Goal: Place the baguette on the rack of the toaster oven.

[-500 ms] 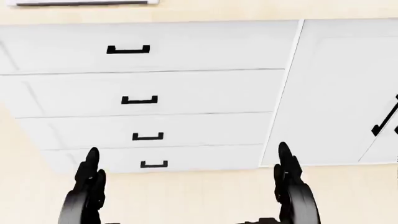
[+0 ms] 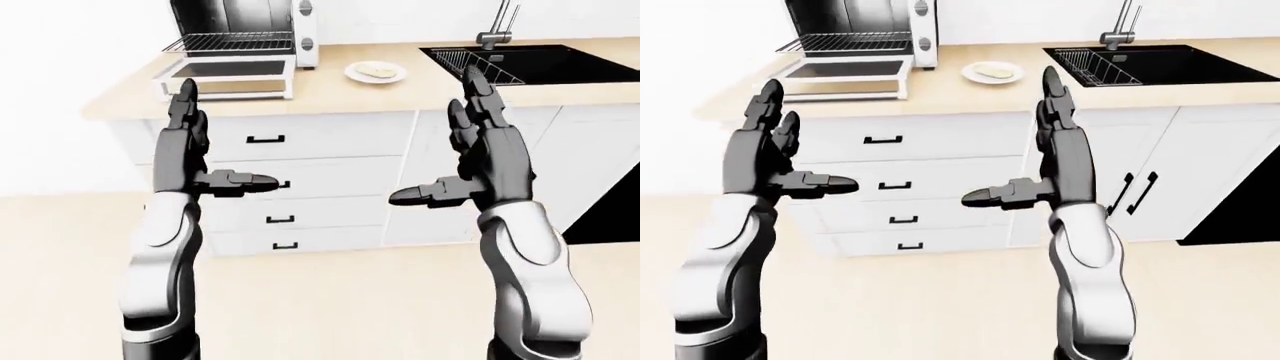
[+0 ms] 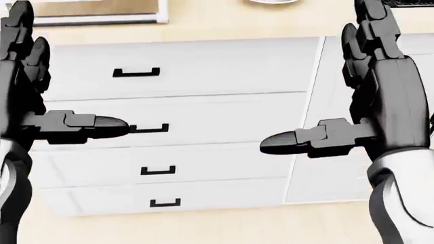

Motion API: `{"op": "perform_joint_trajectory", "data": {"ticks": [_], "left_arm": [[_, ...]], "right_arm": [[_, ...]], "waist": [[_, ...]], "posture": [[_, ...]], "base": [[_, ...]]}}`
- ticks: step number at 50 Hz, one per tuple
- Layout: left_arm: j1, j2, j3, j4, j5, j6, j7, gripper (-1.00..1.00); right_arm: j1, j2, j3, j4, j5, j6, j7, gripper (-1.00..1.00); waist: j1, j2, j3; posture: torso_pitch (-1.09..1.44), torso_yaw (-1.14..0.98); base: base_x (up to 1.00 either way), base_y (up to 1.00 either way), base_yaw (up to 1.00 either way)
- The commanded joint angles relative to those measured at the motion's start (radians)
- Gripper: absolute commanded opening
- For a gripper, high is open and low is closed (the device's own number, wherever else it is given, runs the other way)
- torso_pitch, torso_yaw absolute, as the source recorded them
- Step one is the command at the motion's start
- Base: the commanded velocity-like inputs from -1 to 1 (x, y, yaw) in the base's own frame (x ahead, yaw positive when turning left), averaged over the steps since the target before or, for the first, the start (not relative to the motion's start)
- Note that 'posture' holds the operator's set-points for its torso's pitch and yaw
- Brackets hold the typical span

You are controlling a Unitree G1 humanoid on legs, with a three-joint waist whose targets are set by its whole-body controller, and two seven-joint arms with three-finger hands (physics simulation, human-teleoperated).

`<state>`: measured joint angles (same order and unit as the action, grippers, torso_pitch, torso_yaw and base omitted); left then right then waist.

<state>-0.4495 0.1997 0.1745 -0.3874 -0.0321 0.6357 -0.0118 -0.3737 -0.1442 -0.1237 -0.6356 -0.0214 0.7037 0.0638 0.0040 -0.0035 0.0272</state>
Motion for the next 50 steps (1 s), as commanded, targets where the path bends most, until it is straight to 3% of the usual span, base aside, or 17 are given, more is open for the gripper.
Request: {"op": "perform_joint_trajectory", "data": {"ticks": [1,9,13,14,16,21,25,27,28,29,32,37,39,41,42,44,50], "left_arm": [[-0.063,0.024,0.017,-0.050,-0.011,0.026,0.006,1.00],[-0.057,0.068,0.070,-0.157,-0.044,0.089,0.030,1.00],[-0.058,0.088,0.080,-0.172,-0.037,0.093,0.052,1.00],[-0.060,0.091,0.079,-0.174,-0.036,0.095,0.055,1.00],[-0.064,0.091,0.080,-0.178,-0.036,0.097,0.065,1.00],[-0.069,0.094,0.070,-0.189,-0.028,0.104,0.063,1.00],[-0.069,0.097,0.070,-0.198,-0.021,0.109,0.058,1.00],[-0.070,0.098,0.073,-0.200,-0.016,0.110,0.055,1.00],[-0.071,0.096,0.073,-0.202,-0.016,0.112,0.057,1.00],[-0.070,0.095,0.070,-0.203,-0.014,0.110,0.056,1.00],[-0.065,0.093,0.067,-0.203,-0.009,0.107,0.053,1.00],[-0.075,0.094,0.071,-0.222,-0.008,0.127,0.046,1.00],[-0.075,0.091,0.069,-0.221,-0.008,0.125,0.048,1.00],[-0.078,0.094,0.067,-0.221,-0.004,0.127,0.046,1.00],[-0.079,0.095,0.070,-0.224,-0.004,0.128,0.045,1.00],[-0.076,0.096,0.068,-0.221,-0.001,0.123,0.044,1.00],[-0.084,0.093,0.063,-0.216,0.010,0.122,0.037,1.00]], "right_arm": [[-0.070,-0.022,-0.020,-0.058,0.007,0.050,0.003,1.00],[-0.094,-0.048,-0.045,-0.103,0.035,0.092,0.003,1.00],[-0.101,-0.051,-0.033,-0.106,0.038,0.098,-0.011,1.00],[-0.105,-0.049,-0.035,-0.111,0.042,0.103,-0.012,1.00],[-0.097,-0.041,-0.035,-0.096,0.045,0.078,-0.018,1.00],[-0.088,-0.041,-0.040,-0.102,0.057,0.071,-0.023,1.00],[-0.091,-0.040,-0.032,-0.097,0.058,0.065,-0.030,1.00],[-0.096,-0.043,-0.031,-0.104,0.057,0.074,-0.029,1.00],[-0.096,-0.045,-0.028,-0.104,0.054,0.073,-0.028,1.00],[-0.097,-0.044,-0.026,-0.104,0.054,0.071,-0.027,1.00],[-0.094,-0.041,-0.026,-0.104,0.054,0.069,-0.026,1.00],[-0.089,-0.040,-0.033,-0.112,0.058,0.072,-0.028,1.00],[-0.087,-0.038,-0.031,-0.111,0.058,0.068,-0.031,1.00],[-0.087,-0.039,-0.031,-0.115,0.059,0.071,-0.031,1.00],[-0.088,-0.039,-0.031,-0.117,0.060,0.073,-0.031,1.00],[-0.084,-0.038,-0.030,-0.118,0.060,0.072,-0.032,1.00],[-0.089,-0.040,-0.015,-0.110,0.043,0.069,-0.023,1.00]], "waist": [[-0.001,0.003,-0.006],[-0.006,0.012,-0.001],[-0.009,0.085,0.008],[-0.002,0.053,0.002],[-0.004,0.076,0.004],[0.005,0.045,0.001],[0.015,-0.008,-0.004],[0.019,-0.038,-0.024],[0.008,-0.028,-0.006],[0.010,-0.046,0.008],[-0.002,-0.035,-0.001],[-0.009,0.007,0.014],[-0.015,0.041,0.006],[-0.020,0.099,-0.014],[-0.011,0.073,-0.014],[-0.009,0.083,0.000],[0.005,0.036,0.001]], "posture": [[0.00,0.00],[0.00,0.00],[0.00,0.00],[0.00,0.00],[0.00,0.00],[0.00,0.00],[0.00,0.00],[0.00,0.00],[0.00,0.00],[0.00,0.00],[0.00,0.00],[0.00,0.00],[0.00,0.00],[0.00,0.00],[0.00,0.00],[0.00,0.00],[0.00,0.00]], "base": [[0.26,0.00,0.00],[0.25,0.00,0.00],[0.25,0.00,0.00],[0.26,0.00,0.00],[0.26,0.00,0.00],[0.25,0.00,0.00],[0.25,0.00,0.00],[0.25,0.00,0.00],[0.26,0.00,0.00],[0.26,0.00,0.00],[0.25,0.00,0.00],[0.26,0.00,0.00],[0.26,0.00,0.00],[0.26,0.00,0.00],[0.26,0.00,0.00],[0.26,0.00,0.00],[0.26,0.00,0.00]]}}
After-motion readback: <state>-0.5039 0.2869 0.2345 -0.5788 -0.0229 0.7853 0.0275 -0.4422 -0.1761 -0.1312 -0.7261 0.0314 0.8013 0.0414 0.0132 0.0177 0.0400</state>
